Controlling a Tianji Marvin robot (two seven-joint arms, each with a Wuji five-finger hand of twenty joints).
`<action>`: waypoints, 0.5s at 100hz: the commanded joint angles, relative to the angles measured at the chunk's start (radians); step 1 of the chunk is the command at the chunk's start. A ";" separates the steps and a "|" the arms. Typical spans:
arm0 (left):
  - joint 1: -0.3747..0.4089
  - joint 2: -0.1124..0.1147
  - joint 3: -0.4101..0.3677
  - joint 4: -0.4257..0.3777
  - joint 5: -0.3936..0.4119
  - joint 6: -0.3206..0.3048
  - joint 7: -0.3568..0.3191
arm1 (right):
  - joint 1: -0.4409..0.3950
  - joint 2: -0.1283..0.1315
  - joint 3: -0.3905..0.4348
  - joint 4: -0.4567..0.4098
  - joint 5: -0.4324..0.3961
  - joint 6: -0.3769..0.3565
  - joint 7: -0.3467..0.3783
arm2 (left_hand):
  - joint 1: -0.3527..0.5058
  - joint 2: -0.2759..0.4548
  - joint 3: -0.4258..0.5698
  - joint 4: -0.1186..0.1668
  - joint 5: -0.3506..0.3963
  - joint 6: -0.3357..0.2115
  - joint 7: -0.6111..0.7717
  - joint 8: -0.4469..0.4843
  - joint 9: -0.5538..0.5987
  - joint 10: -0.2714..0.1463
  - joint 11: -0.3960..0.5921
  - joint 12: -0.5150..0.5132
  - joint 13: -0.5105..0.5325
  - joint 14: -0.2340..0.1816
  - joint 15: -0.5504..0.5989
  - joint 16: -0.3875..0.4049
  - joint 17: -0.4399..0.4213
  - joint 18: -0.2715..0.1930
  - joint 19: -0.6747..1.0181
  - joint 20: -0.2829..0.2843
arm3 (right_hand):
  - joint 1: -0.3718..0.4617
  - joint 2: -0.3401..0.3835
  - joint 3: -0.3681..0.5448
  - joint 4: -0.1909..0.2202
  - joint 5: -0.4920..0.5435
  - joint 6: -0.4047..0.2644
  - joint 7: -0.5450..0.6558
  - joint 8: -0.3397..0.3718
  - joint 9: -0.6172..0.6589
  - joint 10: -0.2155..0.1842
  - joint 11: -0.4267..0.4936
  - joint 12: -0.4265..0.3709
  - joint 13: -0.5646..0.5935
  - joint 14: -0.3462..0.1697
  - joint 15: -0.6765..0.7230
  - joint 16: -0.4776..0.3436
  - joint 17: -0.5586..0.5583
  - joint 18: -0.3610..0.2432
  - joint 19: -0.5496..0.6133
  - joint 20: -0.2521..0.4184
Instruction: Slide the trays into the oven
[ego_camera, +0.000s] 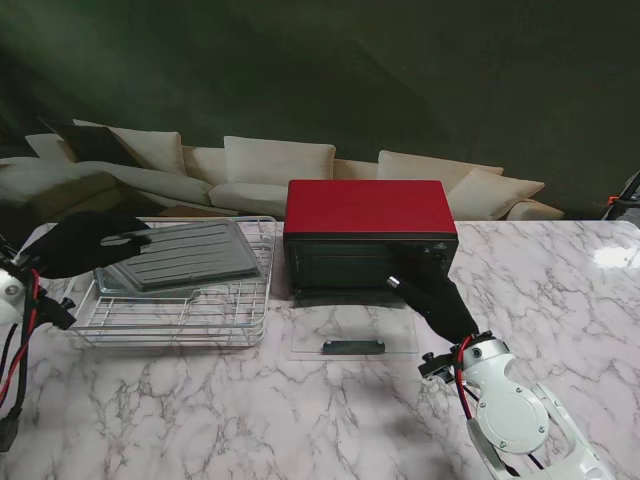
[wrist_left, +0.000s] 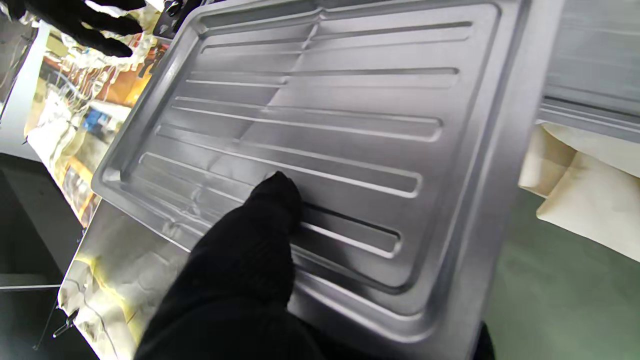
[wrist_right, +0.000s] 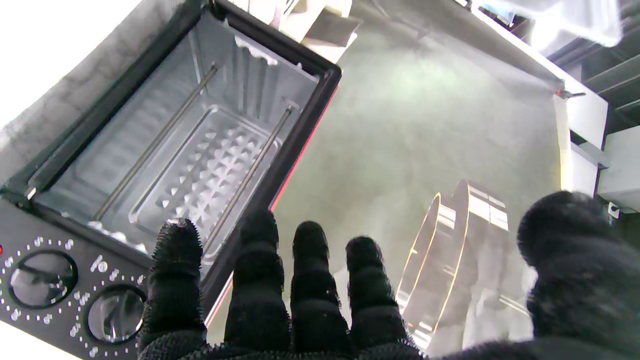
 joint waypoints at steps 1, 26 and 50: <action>-0.028 -0.007 0.028 0.003 -0.022 0.012 -0.016 | -0.022 0.002 -0.008 -0.011 0.003 0.003 -0.004 | 0.056 0.044 0.114 0.023 0.083 -0.054 0.098 0.050 0.021 0.006 -0.005 0.000 0.005 0.041 0.023 -0.006 0.009 -0.036 0.019 -0.015 | -0.048 -0.044 0.017 -0.025 -0.106 0.012 -0.035 -0.040 -0.090 -0.028 -0.046 -0.022 -0.049 -0.040 -0.042 -0.029 -0.012 -0.048 -0.024 -0.010; -0.134 -0.010 0.168 0.043 -0.147 0.130 -0.066 | -0.046 0.005 -0.018 -0.030 0.013 0.003 0.006 | 0.060 0.046 0.111 0.023 0.079 -0.050 0.093 0.057 0.017 0.006 -0.003 0.000 0.001 0.043 0.022 -0.004 0.003 -0.032 0.017 -0.013 | -0.061 -0.130 0.059 -0.046 -0.105 0.044 -0.210 -0.072 -0.242 -0.036 -0.148 -0.086 -0.166 -0.057 -0.092 -0.100 -0.055 -0.085 -0.118 -0.120; -0.223 -0.017 0.307 0.096 -0.191 0.215 -0.075 | -0.028 0.005 -0.038 -0.009 0.013 0.005 0.009 | 0.061 0.047 0.110 0.023 0.081 -0.049 0.089 0.061 0.016 0.008 -0.003 -0.001 -0.002 0.045 0.022 -0.003 0.000 -0.030 0.017 -0.011 | -0.080 -0.167 0.078 -0.055 -0.116 0.092 0.019 0.152 -0.236 0.002 0.035 -0.007 -0.144 -0.060 -0.062 -0.096 -0.043 -0.172 -0.066 -0.171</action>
